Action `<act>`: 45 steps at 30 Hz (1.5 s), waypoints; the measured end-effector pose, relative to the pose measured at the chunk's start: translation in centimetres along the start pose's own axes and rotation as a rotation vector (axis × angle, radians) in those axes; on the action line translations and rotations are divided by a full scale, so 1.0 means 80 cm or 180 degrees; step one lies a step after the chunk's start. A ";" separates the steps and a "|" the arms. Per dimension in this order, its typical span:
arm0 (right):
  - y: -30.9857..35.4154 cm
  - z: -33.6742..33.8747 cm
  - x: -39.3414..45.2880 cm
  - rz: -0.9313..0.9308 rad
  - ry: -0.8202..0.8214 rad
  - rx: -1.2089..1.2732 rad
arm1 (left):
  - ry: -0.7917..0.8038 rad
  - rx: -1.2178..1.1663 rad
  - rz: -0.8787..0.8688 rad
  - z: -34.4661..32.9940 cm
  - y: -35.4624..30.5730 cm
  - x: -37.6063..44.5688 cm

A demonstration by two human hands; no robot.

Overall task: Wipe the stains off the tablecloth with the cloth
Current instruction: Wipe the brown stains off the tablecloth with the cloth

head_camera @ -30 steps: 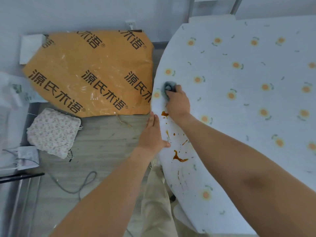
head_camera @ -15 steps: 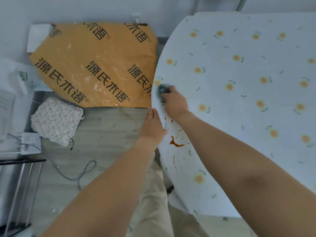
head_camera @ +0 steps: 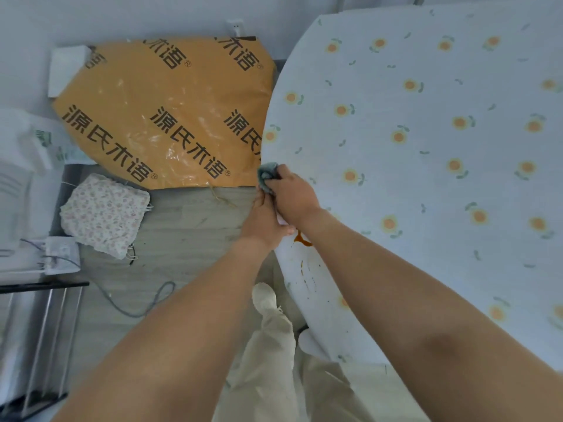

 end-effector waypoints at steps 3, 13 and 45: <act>-0.025 0.010 -0.008 0.0542 0.0177 -0.0109 | -0.0009 0.0049 -0.0019 -0.001 0.001 -0.001; -0.059 0.026 -0.029 -0.1187 -0.0512 0.0258 | 0.0040 -0.0011 -0.0035 0.002 -0.001 -0.016; 0.006 0.003 -0.168 0.0037 0.0336 0.0009 | 0.0147 -0.0530 -0.0012 -0.065 0.038 -0.145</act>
Point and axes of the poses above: each hand's wrist, its own x-axis towards the middle knuckle, its own z-axis out of the back of the hand, y = z × x, the point moved 5 cm from there along x, towards the middle knuckle, and after that the axes turned 8 degrees about -y, right-handed, at the moved point
